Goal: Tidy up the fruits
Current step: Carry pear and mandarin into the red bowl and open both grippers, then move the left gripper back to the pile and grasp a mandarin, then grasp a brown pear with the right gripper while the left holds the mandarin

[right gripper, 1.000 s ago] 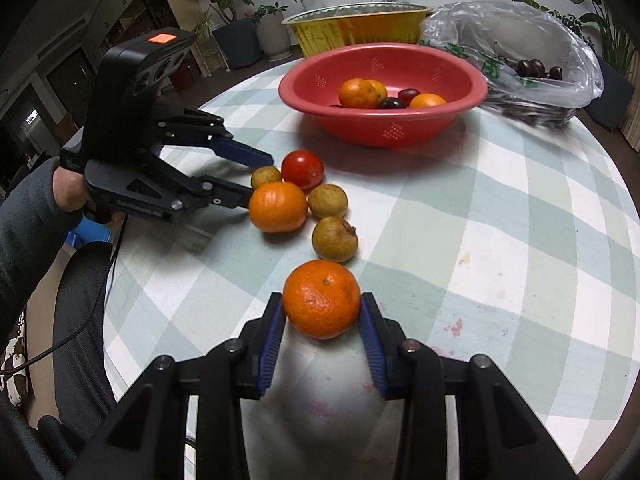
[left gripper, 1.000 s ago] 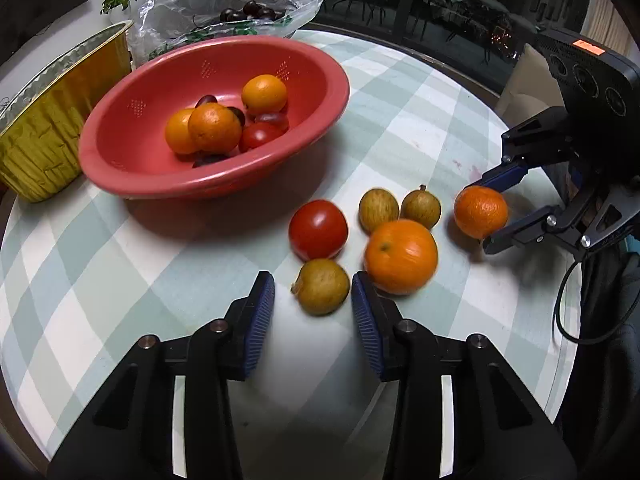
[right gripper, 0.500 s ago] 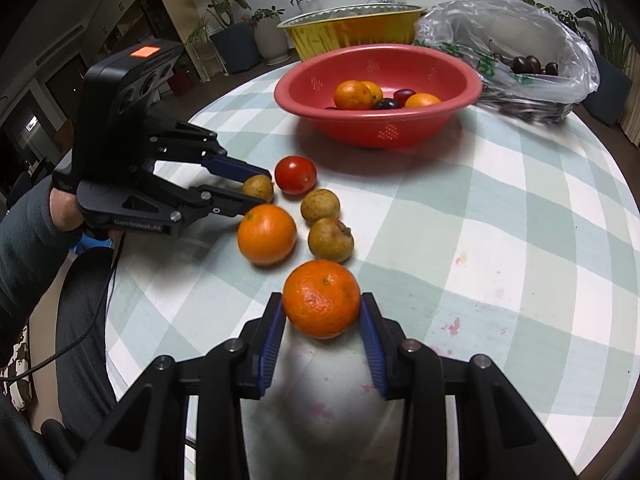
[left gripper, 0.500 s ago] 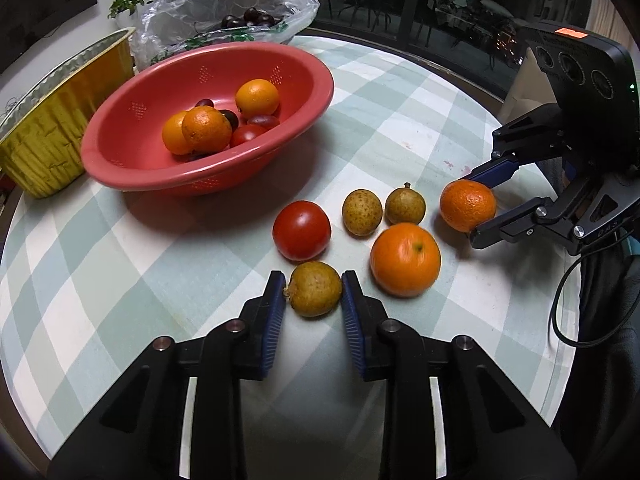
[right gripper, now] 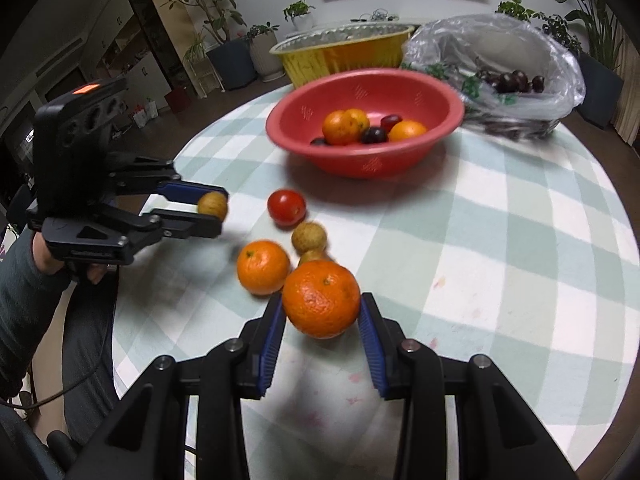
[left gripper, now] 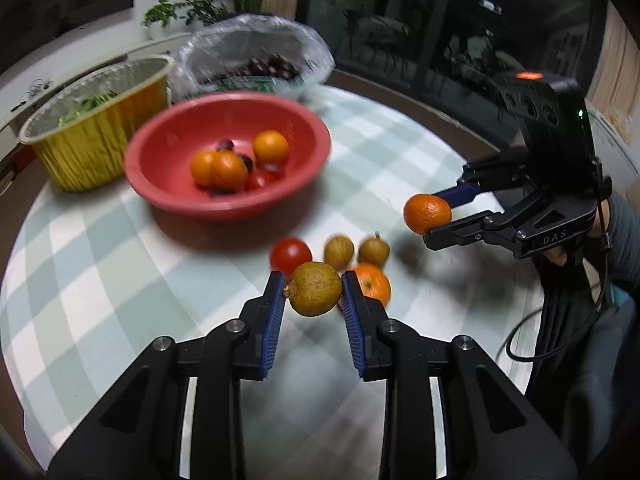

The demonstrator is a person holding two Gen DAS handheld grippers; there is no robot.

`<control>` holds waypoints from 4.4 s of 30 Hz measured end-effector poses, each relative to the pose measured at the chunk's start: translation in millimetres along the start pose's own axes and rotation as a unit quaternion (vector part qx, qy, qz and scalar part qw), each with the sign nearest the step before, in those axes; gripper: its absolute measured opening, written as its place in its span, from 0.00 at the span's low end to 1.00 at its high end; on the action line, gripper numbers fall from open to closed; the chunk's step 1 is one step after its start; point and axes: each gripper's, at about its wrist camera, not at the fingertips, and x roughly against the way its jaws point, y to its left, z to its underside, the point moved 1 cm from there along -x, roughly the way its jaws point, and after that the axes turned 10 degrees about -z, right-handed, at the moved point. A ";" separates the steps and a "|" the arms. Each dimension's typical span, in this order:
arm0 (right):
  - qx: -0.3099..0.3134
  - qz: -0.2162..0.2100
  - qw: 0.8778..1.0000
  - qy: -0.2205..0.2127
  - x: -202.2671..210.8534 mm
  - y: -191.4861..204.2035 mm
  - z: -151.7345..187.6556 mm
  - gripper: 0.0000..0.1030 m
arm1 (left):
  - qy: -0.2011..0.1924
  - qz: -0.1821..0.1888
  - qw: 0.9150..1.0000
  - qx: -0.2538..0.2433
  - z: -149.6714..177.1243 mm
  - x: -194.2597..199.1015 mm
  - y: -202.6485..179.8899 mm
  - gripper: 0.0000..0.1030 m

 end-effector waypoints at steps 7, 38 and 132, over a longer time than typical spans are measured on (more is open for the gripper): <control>0.011 0.016 0.999 -0.026 21.7 -12.4 -34.2 0.39 | -0.031 -0.032 0.999 0.031 -37.0 9.4 21.4 0.26; 0.054 0.089 0.995 0.007 -68.9 -55.7 -165.3 0.39 | 0.025 -0.154 0.983 0.099 -113.4 -99.4 79.9 0.26; 0.092 0.035 0.993 0.060 -56.4 10.5 -9.8 0.29 | 0.021 -0.140 0.975 0.173 50.6 0.8 -44.5 0.36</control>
